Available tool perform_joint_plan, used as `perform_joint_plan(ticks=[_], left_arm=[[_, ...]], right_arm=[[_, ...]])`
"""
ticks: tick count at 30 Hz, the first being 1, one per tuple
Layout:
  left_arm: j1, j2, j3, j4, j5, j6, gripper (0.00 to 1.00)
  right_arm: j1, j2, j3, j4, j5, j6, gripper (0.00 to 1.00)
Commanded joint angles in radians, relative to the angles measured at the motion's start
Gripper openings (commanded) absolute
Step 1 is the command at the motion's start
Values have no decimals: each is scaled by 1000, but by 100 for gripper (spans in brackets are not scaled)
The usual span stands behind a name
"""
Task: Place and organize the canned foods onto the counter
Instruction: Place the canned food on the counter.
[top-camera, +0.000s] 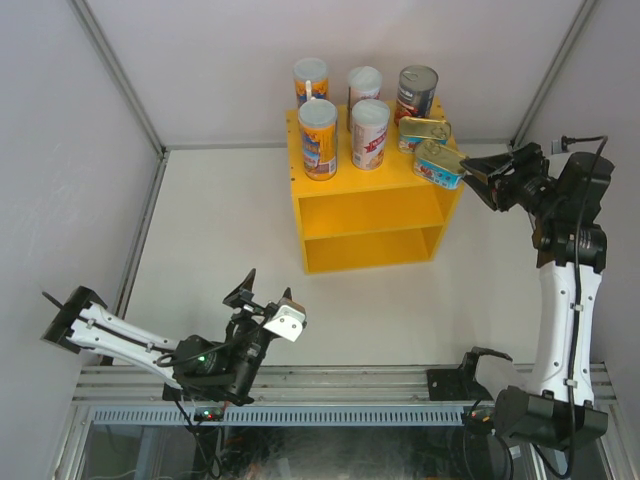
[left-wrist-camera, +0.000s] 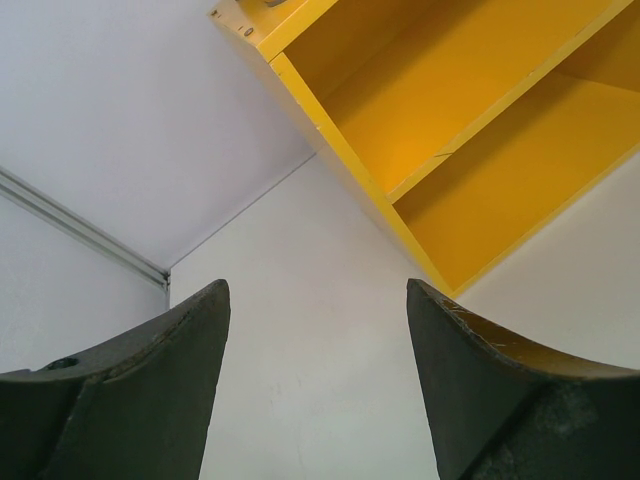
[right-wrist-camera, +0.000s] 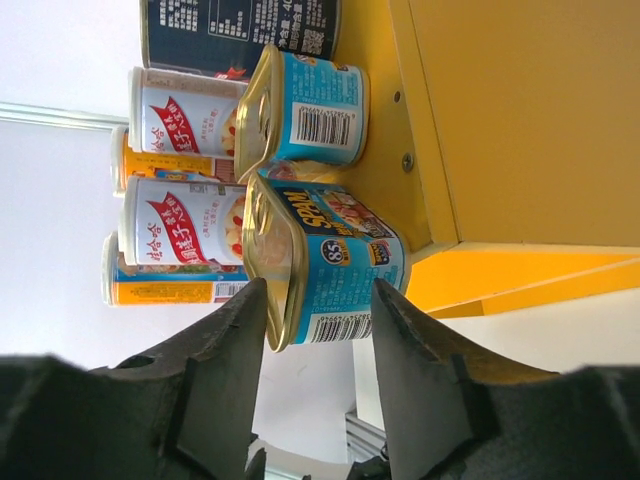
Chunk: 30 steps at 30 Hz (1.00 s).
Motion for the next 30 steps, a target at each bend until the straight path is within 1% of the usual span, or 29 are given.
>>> perform_joint_plan(ticks=[1,6,14,30], left_arm=[[-6,-8,7,38,-2,-29,75],[-7,-5,7,38,2,-33,76],[-6,-8,5,38,9,-36,76],[-6,-22,-2,38,-5,-44,76]], right_arm=[[-4,13,42,76,7,11,43],[-3,26,41,86,10,13,41],[9,46,45,115,23,24,40],[79,111,79,147,82,28,39]])
